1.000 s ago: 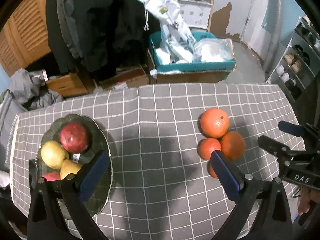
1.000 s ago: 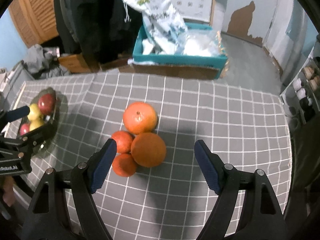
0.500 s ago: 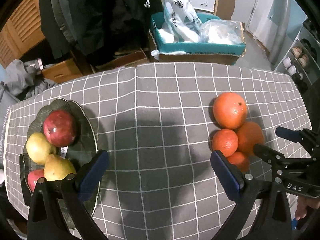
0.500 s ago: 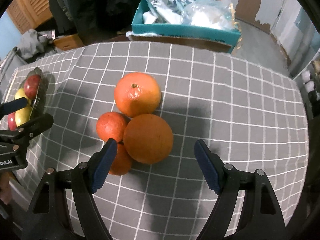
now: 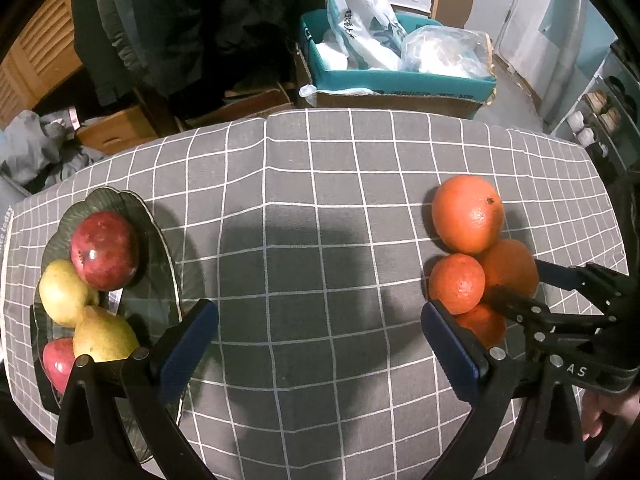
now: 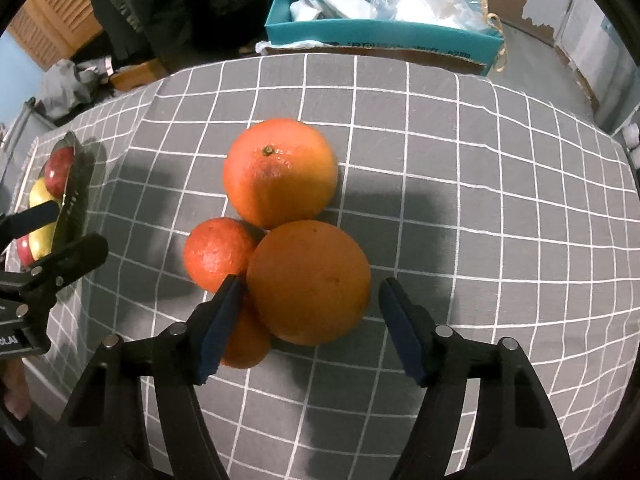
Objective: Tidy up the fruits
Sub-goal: 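Grasp the large orange with the right tool, then grasp a tangerine with the left tool while the right tool lifts the large orange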
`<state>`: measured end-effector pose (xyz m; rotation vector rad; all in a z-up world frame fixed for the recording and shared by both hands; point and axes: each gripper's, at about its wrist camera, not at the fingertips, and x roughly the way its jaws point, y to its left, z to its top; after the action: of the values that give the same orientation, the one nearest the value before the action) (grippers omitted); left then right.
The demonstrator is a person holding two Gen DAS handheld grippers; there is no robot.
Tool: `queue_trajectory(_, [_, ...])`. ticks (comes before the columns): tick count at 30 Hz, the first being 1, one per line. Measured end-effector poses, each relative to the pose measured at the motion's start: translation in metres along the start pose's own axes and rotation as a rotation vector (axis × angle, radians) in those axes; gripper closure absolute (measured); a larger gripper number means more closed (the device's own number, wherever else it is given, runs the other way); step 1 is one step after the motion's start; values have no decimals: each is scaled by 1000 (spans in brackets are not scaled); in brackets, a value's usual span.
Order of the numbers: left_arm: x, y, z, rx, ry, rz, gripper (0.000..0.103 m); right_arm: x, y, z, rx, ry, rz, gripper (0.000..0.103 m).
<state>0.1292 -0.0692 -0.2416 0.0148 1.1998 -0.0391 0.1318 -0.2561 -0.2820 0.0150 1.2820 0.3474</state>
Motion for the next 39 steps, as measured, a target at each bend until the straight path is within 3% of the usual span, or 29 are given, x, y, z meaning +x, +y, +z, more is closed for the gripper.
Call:
queue_trajectory(4, [2, -3, 2, 1, 5, -15, 1, -2, -1, 0, -12, -3, 1, 40])
queue_trajectory(17, [16, -39, 12, 27, 50, -104, 1, -26, -48, -11, 37, -68, -181, 40])
queue_trajectory(31, [47, -71, 15, 61, 115, -132, 1, -21, -60, -14, 42, -66, -207, 40])
queue_trajectory(39, [57, -74, 12, 44, 152, -193, 41, -23, -67, -13, 64, -72, -197, 40])
